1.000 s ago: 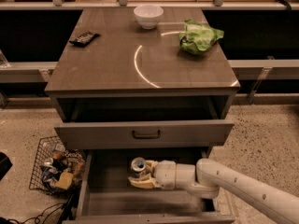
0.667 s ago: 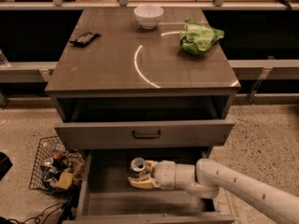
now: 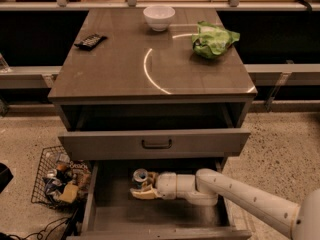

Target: Place redbull can into middle drawer

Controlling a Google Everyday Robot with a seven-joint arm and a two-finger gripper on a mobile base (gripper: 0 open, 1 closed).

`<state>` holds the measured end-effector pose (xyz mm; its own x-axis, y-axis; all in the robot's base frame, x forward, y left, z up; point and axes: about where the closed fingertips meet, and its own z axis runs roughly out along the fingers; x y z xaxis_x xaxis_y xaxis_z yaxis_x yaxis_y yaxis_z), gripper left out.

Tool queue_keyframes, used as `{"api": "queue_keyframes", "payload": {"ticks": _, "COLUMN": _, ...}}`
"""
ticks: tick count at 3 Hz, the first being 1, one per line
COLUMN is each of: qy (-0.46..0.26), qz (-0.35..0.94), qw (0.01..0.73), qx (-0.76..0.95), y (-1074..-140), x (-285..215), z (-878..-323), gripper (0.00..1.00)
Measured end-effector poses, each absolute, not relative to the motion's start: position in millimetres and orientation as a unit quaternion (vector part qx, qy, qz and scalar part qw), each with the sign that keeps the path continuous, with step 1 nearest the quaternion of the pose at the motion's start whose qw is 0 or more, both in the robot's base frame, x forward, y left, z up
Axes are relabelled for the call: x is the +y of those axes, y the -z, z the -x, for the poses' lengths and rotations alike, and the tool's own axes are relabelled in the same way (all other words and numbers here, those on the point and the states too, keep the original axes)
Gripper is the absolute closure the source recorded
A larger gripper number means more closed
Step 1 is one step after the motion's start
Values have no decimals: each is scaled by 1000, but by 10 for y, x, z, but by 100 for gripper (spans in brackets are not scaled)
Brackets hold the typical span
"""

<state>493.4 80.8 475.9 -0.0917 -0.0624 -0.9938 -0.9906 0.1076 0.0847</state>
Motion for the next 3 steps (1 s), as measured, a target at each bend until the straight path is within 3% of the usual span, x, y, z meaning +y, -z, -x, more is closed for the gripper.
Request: {"api": "queue_keyframes", "payload": {"ticks": 3, "qy": -498, "qz": 469, "qw": 484, "qx": 546, "y": -4082, "x": 1120, "z": -5140, "gripper": 100}}
